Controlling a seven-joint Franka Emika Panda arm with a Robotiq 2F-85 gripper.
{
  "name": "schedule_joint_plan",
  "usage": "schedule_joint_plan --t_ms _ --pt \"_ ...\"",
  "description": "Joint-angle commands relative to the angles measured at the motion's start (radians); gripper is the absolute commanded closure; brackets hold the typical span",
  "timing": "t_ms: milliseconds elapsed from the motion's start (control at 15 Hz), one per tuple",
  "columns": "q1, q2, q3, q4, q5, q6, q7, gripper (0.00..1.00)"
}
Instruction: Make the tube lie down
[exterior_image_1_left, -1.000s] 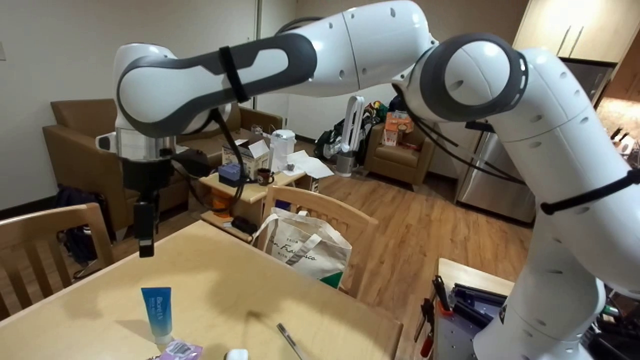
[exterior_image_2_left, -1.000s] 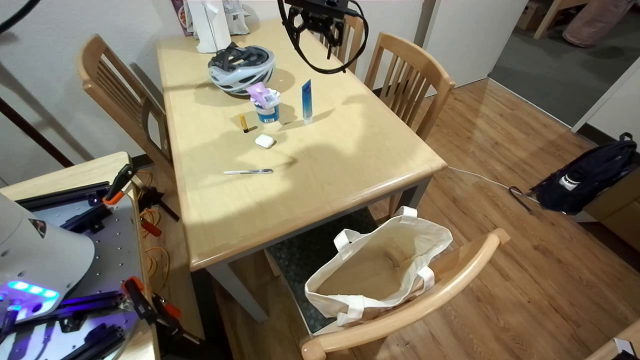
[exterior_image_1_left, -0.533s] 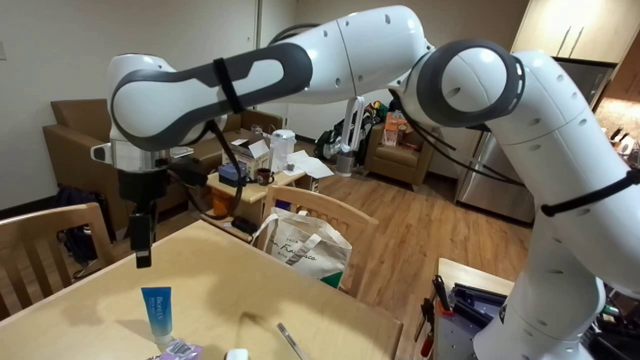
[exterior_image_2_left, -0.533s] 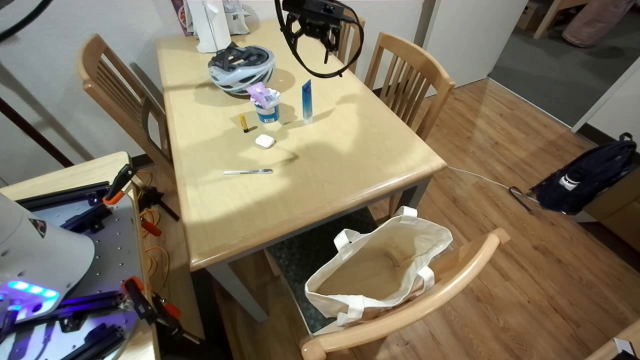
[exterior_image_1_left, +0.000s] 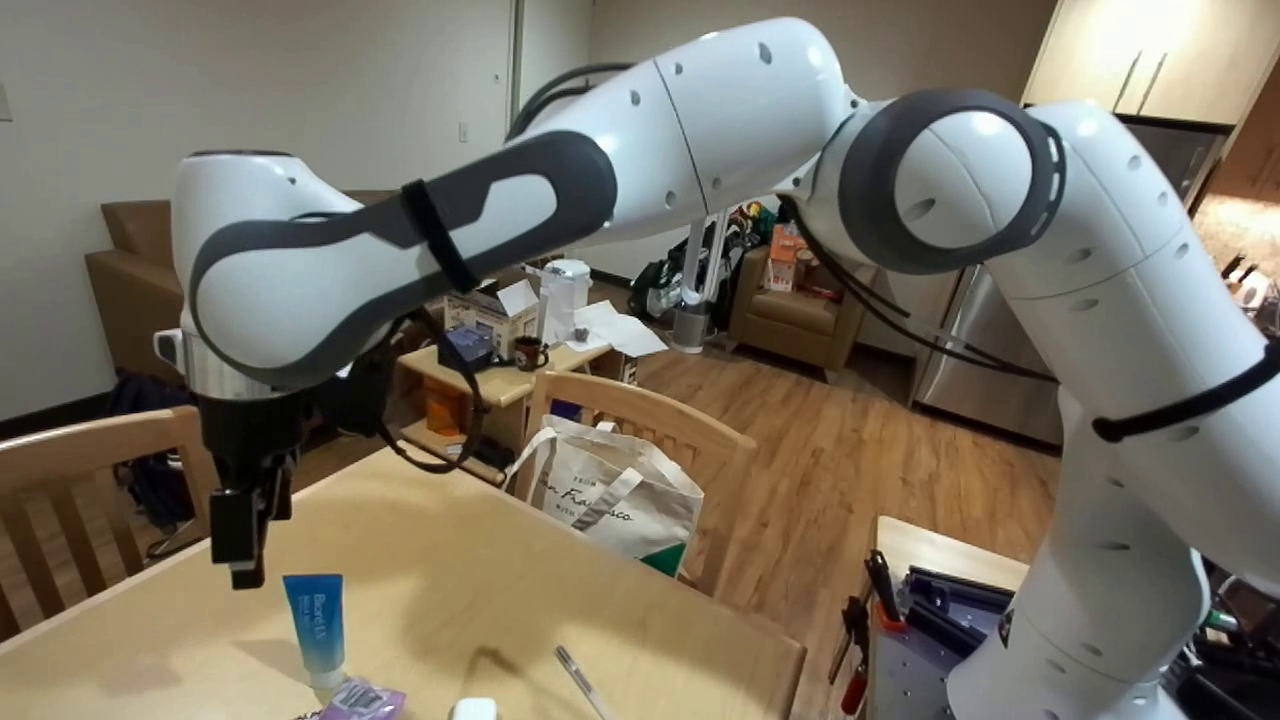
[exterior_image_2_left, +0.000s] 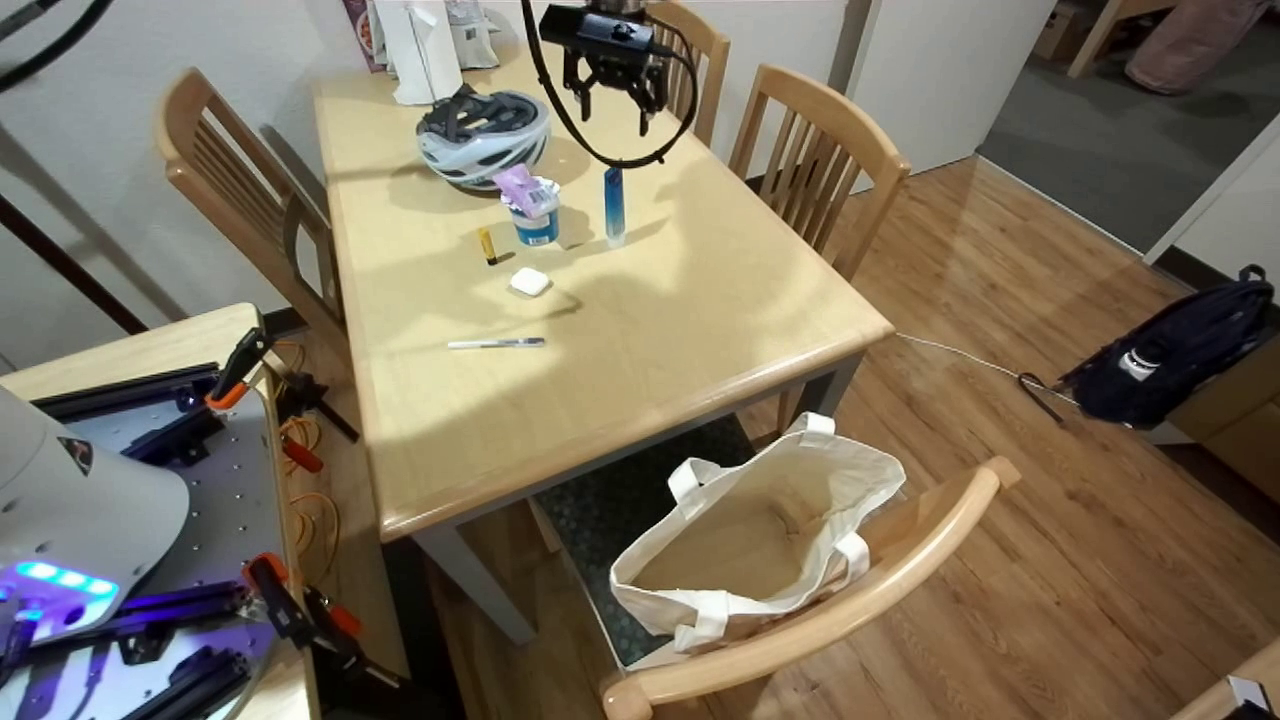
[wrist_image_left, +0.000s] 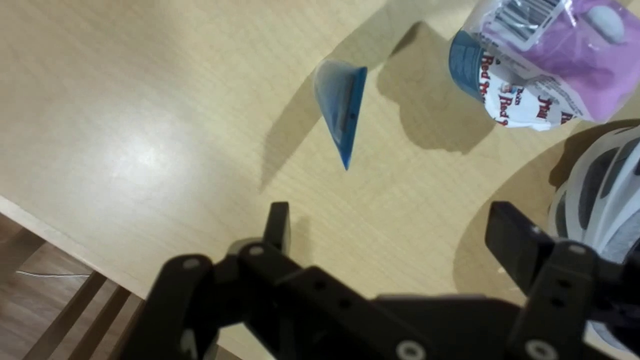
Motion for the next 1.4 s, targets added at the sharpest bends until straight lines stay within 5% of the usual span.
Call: schedule_joint_plan --t_ms 0,467,533,667,1333 --pt "0.064 -0.012 -0.055 -0.039 -0.080 0.018 0.150 0.00" --pt "0.098 -0.014 -0.086 -0.087 -0.128 0.028 0.308 0.02" --pt "0.086 -0.013 -0.075 -0.101 -0.110 0.048 0.312 0.26" --pt "0.078 -0.012 -0.072 -0.126 -0.097 0.076 0.329 0.27" --pt "0.065 -0.008 -0.059 -0.195 -0.085 0.148 0.340 0.94"
